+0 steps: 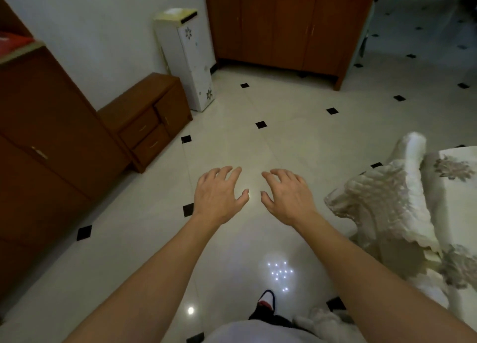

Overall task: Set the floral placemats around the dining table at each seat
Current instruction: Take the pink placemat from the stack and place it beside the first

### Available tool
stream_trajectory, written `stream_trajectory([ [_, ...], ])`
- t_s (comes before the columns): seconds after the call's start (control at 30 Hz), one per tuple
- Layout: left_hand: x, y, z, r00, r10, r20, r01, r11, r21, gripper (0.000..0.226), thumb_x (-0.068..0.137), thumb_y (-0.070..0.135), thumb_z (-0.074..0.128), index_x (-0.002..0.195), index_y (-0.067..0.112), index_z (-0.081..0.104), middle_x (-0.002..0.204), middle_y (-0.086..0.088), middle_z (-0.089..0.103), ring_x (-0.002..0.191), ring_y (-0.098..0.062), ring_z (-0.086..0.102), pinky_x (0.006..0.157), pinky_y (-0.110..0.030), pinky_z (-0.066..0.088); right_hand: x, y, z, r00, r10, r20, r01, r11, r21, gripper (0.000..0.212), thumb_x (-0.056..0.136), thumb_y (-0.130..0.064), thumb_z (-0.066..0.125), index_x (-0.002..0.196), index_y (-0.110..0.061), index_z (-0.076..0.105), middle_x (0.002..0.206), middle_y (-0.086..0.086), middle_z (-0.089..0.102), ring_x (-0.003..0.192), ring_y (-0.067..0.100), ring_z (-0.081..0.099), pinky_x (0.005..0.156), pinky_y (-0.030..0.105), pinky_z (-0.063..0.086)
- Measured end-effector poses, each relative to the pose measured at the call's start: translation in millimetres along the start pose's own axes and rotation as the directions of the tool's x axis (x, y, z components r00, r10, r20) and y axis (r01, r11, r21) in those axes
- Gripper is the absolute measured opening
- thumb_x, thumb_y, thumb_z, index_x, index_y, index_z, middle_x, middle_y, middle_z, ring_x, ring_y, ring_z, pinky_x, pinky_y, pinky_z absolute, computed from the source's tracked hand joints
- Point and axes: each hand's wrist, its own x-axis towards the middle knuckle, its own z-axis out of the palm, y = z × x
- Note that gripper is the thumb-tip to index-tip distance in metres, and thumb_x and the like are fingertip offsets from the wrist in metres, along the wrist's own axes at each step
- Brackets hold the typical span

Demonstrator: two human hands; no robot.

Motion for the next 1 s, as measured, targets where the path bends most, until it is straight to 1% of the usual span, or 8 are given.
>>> stream_trajectory([
  [0.1, 62.0, 24.5, 6.6, 0.998, 0.055, 0.007, -0.055, 0.998, -0.005, 0.063, 0.09, 0.061, 0.041, 0.144, 0.028, 0.043, 0.144, 0.0, 0.053, 0.131, -0.023, 0.047, 0.106, -0.042, 0.038, 37.9, 42.2, -3.5, 0.998, 0.049, -0.033, -0.049, 0.999, 0.01, 0.047, 0.086, -0.039, 0.063, 0.127, -0.016, 0.062, 0.123, 0.009, 0.066, 0.115, 0.028, 0.061, 0.094, 0.044, 0.048],
  [0.27, 143.0, 62.0, 19.8, 0.991, 0.136, 0.007, -0.136, 0.99, -0.032, 0.061, 0.088, 0.058, 0.047, 0.14, 0.025, 0.049, 0.138, -0.001, 0.057, 0.125, -0.024, 0.052, 0.102, -0.042, 0.041, 79.1, 110.1, -4.3, 0.989, 0.145, -0.008, -0.145, 0.989, -0.008, 0.05, 0.09, -0.043, 0.056, 0.134, -0.018, 0.057, 0.132, 0.009, 0.061, 0.124, 0.028, 0.055, 0.099, 0.045, 0.043],
  [0.47, 226.7, 91.4, 40.1, 0.977, 0.212, 0.007, -0.211, 0.975, -0.068, 0.06, 0.084, 0.057, 0.047, 0.135, 0.025, 0.054, 0.133, -0.001, 0.061, 0.121, -0.025, 0.055, 0.098, -0.042, 0.044, 126.5, 173.5, 1.1, 0.967, 0.254, -0.03, -0.255, 0.967, -0.015, 0.052, 0.087, -0.045, 0.047, 0.129, -0.018, 0.06, 0.127, 0.008, 0.064, 0.118, 0.027, 0.059, 0.095, 0.043, 0.045],
  [0.63, 306.2, 113.9, 62.1, 0.956, 0.292, 0.025, -0.289, 0.953, -0.094, 0.064, 0.084, 0.059, 0.038, 0.136, 0.025, 0.053, 0.135, -0.001, 0.06, 0.123, -0.026, 0.055, 0.099, -0.044, 0.045, 171.2, 221.6, 11.3, 0.946, 0.318, -0.053, -0.32, 0.947, -0.034, 0.048, 0.088, -0.04, 0.058, 0.128, -0.016, 0.061, 0.125, 0.01, 0.065, 0.116, 0.029, 0.06, 0.093, 0.045, 0.048],
  [0.73, 360.2, 128.2, 75.8, 0.938, 0.345, 0.022, -0.341, 0.934, -0.103, 0.065, 0.084, 0.06, 0.035, 0.137, 0.025, 0.052, 0.135, -0.001, 0.06, 0.123, -0.025, 0.054, 0.099, -0.043, 0.045, 204.3, 251.1, 15.4, 0.929, 0.363, -0.066, -0.366, 0.93, -0.04, 0.048, 0.088, -0.041, 0.055, 0.128, -0.016, 0.061, 0.124, 0.011, 0.065, 0.116, 0.03, 0.061, 0.093, 0.045, 0.048],
  [0.87, 454.6, 152.5, 94.2, 0.912, 0.41, 0.028, -0.403, 0.905, -0.14, 0.065, 0.084, 0.061, 0.035, 0.137, 0.025, 0.051, 0.135, -0.001, 0.059, 0.123, -0.025, 0.053, 0.1, -0.043, 0.044, 266.7, 305.0, 18.8, 0.897, 0.437, -0.07, -0.442, 0.894, -0.073, 0.049, 0.089, -0.042, 0.056, 0.131, -0.017, 0.059, 0.127, 0.01, 0.064, 0.118, 0.029, 0.059, 0.096, 0.044, 0.046],
  [1.0, 550.5, 178.3, 103.8, 0.883, 0.469, 0.019, -0.459, 0.873, -0.165, 0.068, 0.084, 0.062, 0.03, 0.139, 0.026, 0.049, 0.138, 0.0, 0.057, 0.126, -0.024, 0.051, 0.103, -0.043, 0.042, 333.9, 358.3, 15.3, 0.858, 0.507, -0.08, -0.513, 0.851, -0.113, 0.049, 0.088, -0.043, 0.055, 0.129, -0.018, 0.06, 0.125, 0.009, 0.065, 0.116, 0.029, 0.06, 0.093, 0.044, 0.047],
])
